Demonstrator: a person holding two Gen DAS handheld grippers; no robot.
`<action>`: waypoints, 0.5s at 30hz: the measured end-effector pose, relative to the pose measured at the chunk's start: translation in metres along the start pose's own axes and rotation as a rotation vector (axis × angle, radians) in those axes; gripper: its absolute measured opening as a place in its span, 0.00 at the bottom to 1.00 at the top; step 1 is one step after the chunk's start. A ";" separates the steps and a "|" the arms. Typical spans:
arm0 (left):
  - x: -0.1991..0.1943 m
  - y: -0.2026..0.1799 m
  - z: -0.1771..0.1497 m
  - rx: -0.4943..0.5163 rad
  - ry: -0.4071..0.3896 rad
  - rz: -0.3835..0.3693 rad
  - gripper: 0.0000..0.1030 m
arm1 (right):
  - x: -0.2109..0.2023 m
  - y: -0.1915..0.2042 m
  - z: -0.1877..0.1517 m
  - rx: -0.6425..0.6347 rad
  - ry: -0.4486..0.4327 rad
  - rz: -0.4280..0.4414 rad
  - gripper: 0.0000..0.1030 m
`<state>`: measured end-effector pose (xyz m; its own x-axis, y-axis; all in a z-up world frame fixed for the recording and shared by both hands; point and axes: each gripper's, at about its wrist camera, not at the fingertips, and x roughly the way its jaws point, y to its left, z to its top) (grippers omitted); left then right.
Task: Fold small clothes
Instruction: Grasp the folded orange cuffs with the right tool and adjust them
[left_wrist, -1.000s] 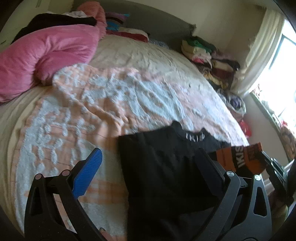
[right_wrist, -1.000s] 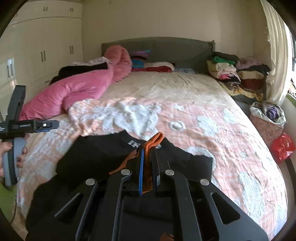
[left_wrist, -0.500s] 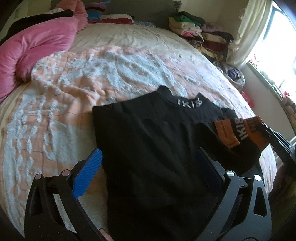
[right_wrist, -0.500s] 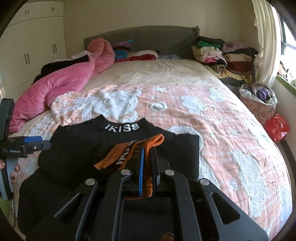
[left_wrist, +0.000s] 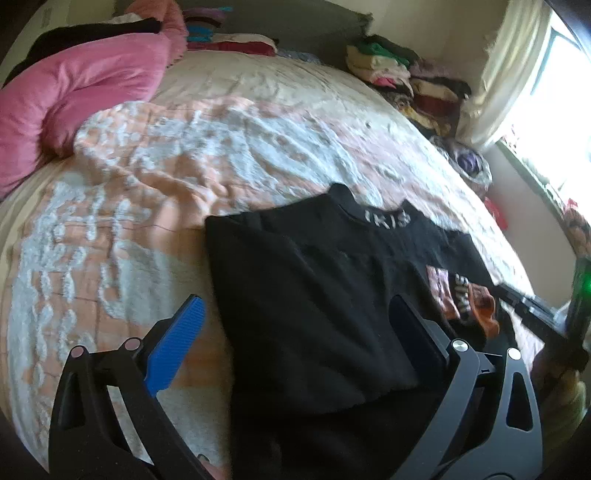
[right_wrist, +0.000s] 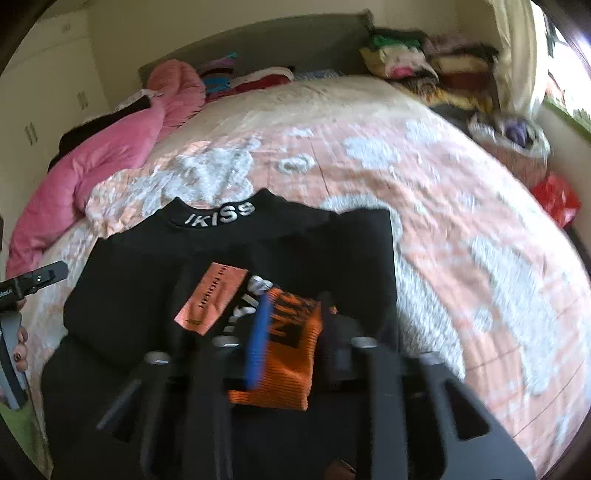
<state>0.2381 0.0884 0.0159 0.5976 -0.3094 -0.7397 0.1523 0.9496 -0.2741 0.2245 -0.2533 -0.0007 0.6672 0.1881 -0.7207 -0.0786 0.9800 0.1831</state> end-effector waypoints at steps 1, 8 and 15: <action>-0.001 0.003 0.001 -0.007 -0.005 0.000 0.85 | 0.003 -0.003 -0.001 0.017 0.011 0.007 0.40; 0.004 -0.006 -0.004 0.022 0.023 -0.044 0.33 | 0.027 -0.011 -0.009 0.101 0.104 0.052 0.32; 0.026 -0.019 -0.020 0.080 0.110 -0.027 0.29 | -0.002 0.011 -0.005 -0.001 -0.043 0.060 0.05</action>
<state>0.2346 0.0614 -0.0102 0.5031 -0.3341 -0.7970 0.2315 0.9406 -0.2482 0.2189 -0.2425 -0.0005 0.6928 0.2432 -0.6789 -0.1198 0.9671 0.2243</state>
